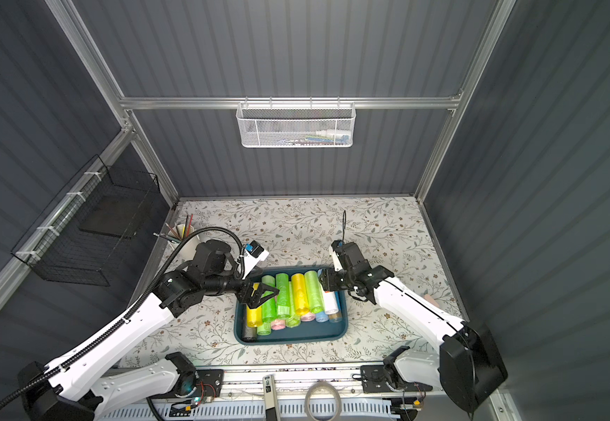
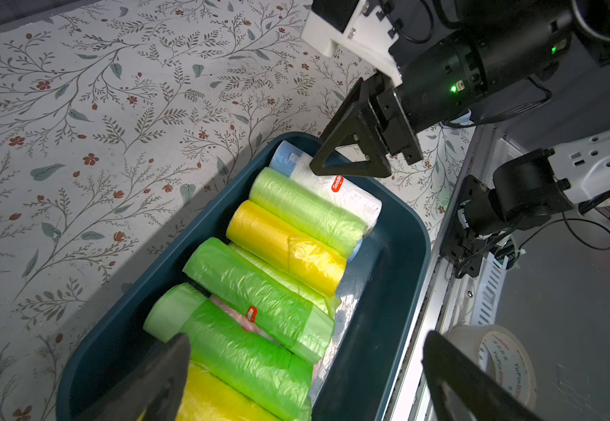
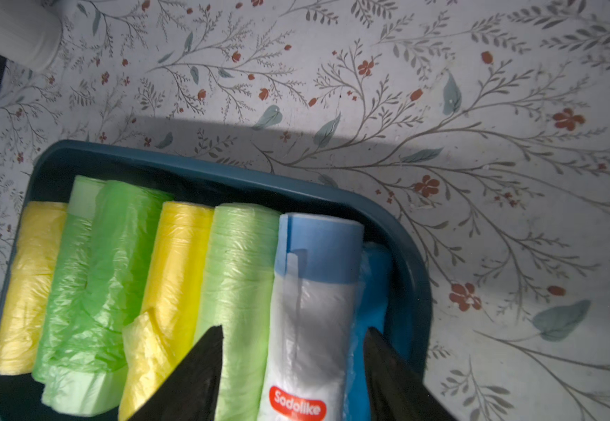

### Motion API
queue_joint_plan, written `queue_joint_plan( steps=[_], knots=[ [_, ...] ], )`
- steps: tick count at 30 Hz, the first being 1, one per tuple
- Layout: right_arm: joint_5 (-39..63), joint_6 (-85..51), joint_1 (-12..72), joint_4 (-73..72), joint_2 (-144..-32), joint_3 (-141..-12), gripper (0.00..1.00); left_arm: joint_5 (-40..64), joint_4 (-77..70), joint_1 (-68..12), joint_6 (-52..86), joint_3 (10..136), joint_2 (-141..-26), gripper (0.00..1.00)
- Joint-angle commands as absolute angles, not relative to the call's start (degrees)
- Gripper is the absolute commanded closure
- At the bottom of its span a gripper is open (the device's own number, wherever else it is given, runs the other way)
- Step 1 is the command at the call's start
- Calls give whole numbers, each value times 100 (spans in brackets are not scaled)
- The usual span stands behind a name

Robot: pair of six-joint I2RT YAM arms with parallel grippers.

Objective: Put the roll of trash bags into the storage box
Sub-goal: Place the roll of trash bags in the storage box, then reset both arms

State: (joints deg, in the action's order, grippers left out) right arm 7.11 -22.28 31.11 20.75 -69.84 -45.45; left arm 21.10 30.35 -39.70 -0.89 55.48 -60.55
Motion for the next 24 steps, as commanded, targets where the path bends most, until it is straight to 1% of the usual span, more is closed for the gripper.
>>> queue_joint_plan(
  steps=[1,3,6,8,10,13,15,16,18,19,21,23,24],
  knots=[
    [517,-2145,3132,2021,-6745,-4574,35,2215,3097,-3964,-184,5568,-6054,0],
    [484,-2119,3128,2013,-6641,-4554,32,2196,3107,-3964,-185,5581,-6051,0],
    [457,-2101,3090,1907,-6451,-4469,24,2152,3117,-3964,-193,5566,-6014,0],
    [486,-2134,3015,1780,-6194,-4391,12,2128,3116,-3968,-193,5571,-5996,0],
    [527,-2169,2887,1642,-6007,-4286,2,2080,3120,-3965,-193,5569,-5990,0],
    [490,-2152,2632,1445,-5693,-4143,1,1931,3103,-3964,-185,5550,-5943,0],
    [310,-2174,2435,1371,-5499,-4069,1,1618,3069,-3972,-161,5524,-5916,0],
    [164,-2199,2281,1303,-5371,-3998,1,1335,3059,-3963,-111,5522,-5890,0],
    [-328,-2376,1968,983,-5024,-3649,1,304,3051,-3964,83,5490,-5855,0],
    [-461,-2448,1702,627,-4788,-3327,1,-386,3117,-3964,191,5475,-5852,0],
    [-547,-2497,1187,-276,-4358,-2663,1,-1411,3298,-3964,185,5469,-5944,0],
    [-1105,-2385,848,-1037,-4070,-2056,1,-2090,3544,-3964,193,5564,-6162,0],
    [-1371,-2258,757,-1357,-4053,-1868,1,-2243,3632,-3964,228,5604,-6267,0]
  ],
)
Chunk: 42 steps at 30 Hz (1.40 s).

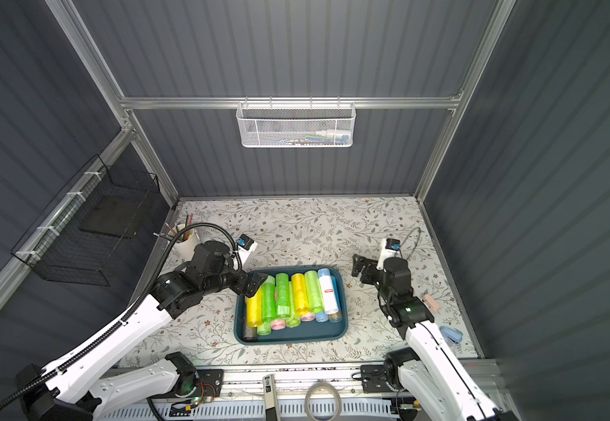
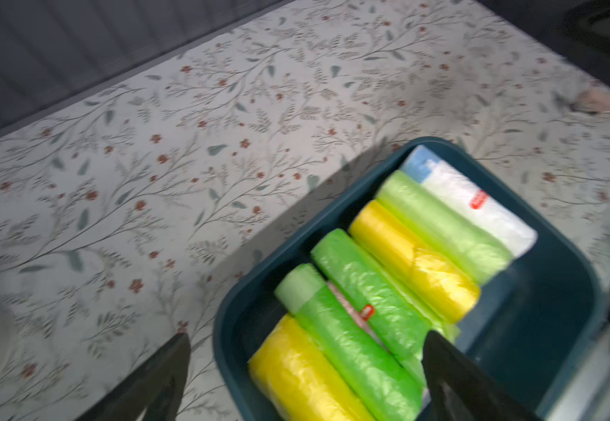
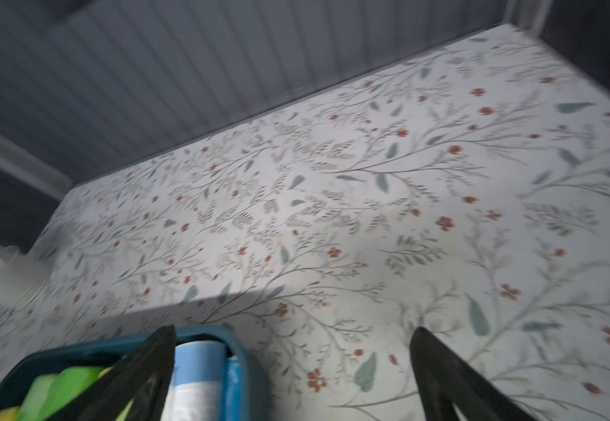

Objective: Put the roll of trash bags into the storage box
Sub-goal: Reset both arms

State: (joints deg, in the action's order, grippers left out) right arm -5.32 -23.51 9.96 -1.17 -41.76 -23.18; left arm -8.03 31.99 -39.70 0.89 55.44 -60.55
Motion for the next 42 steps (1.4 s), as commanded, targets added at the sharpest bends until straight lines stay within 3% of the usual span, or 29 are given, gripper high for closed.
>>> queue_joint_plan(
  steps=[1,3,5,10,13,15,19,29,35,37,42],
  knots=[
    [-1645,-1994,686,-1818,-4110,-1620,1,-2416,3761,-3963,357,5689,-6397,0],
    [-2263,-1689,611,-2772,-4427,-1279,1,-2813,3915,-3963,766,5773,-6609,0],
    [-2153,-1290,534,-3148,-4769,-1281,1,-3217,3623,-3962,1100,5514,-6679,0],
    [-2030,-534,421,-4917,-6854,-1349,1,-4398,1494,-3964,1112,3786,-6327,0],
    [-1375,-355,380,-4263,-7223,-1915,1,-5160,-506,-3879,66,2586,-5971,0],
    [-1589,-307,305,-4111,-7595,-2260,1,-5354,-1628,-3520,-523,2035,-6040,0],
    [-1051,-487,-215,-5815,-8346,-1792,1,-4811,-2972,-2534,-326,1593,-6782,0],
    [-527,-549,-378,-6096,-8377,-1626,1,-4489,-5249,-1811,-1265,2113,-8858,0],
    [-885,-664,-369,-6232,-8346,-1518,1,-3826,-6464,-1495,-1492,1973,-9335,0],
    [-934,-677,-366,-6527,-8344,-1371,1,-3806,-6174,-1483,-1454,2071,-9305,0],
    [-226,-462,-386,-6705,-8389,-1316,1,-3118,-6559,-1380,-1475,1602,-9018,0]
  ],
)
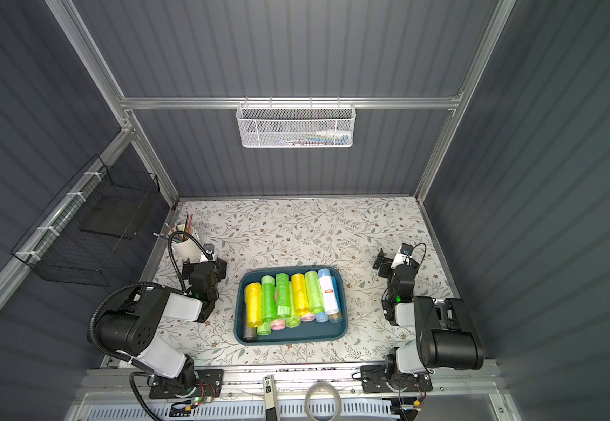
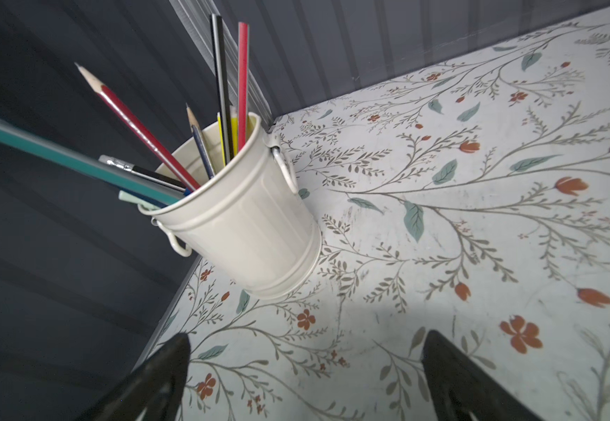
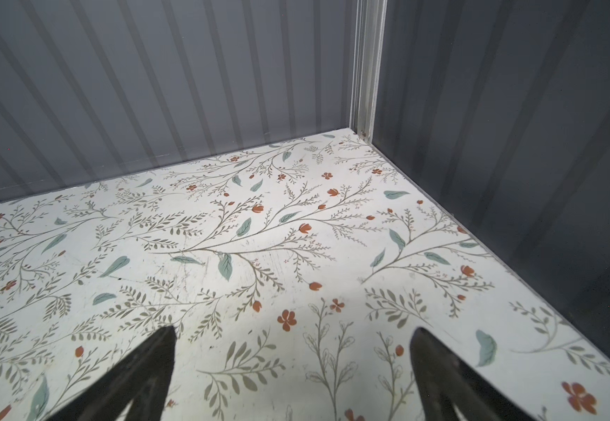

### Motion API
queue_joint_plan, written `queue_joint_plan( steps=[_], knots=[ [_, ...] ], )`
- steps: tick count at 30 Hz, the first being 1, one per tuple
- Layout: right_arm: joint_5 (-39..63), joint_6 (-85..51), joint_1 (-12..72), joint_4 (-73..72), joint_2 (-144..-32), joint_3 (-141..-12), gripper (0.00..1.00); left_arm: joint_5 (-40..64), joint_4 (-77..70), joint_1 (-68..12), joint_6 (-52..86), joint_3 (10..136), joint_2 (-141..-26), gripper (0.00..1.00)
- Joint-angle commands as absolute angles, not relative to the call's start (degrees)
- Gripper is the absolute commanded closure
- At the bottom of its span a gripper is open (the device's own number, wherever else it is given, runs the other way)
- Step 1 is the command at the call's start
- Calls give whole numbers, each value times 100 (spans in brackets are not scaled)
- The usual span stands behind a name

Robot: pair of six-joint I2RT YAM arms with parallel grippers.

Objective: Put the roll of trash bags into the storage box
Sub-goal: Reset both arms

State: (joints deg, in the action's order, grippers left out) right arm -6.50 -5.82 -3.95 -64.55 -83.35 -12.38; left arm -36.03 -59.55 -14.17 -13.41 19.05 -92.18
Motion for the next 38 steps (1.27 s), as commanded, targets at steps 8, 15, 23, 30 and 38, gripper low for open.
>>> queue_joint_plan(
  steps=[8,15,23,30,38],
  knots=[
    [457,-344,-501,-5557,-8361,-1887,1,-1952,-5578,-1284,-800,1541,-8237,0],
    [466,-352,-501,-5608,-8369,-1872,1,-1207,-6850,-739,-473,1892,-9790,0],
    [461,-343,-499,-5601,-8369,-1867,1,-1076,-5293,-563,-292,2652,-9820,0],
    [463,-351,-497,-5590,-8380,-1890,1,-1183,-5405,-562,-237,2616,-9834,0],
    [673,-270,-503,-5629,-8368,-1857,1,-1188,-5314,-563,-222,2637,-9820,0]
  ],
)
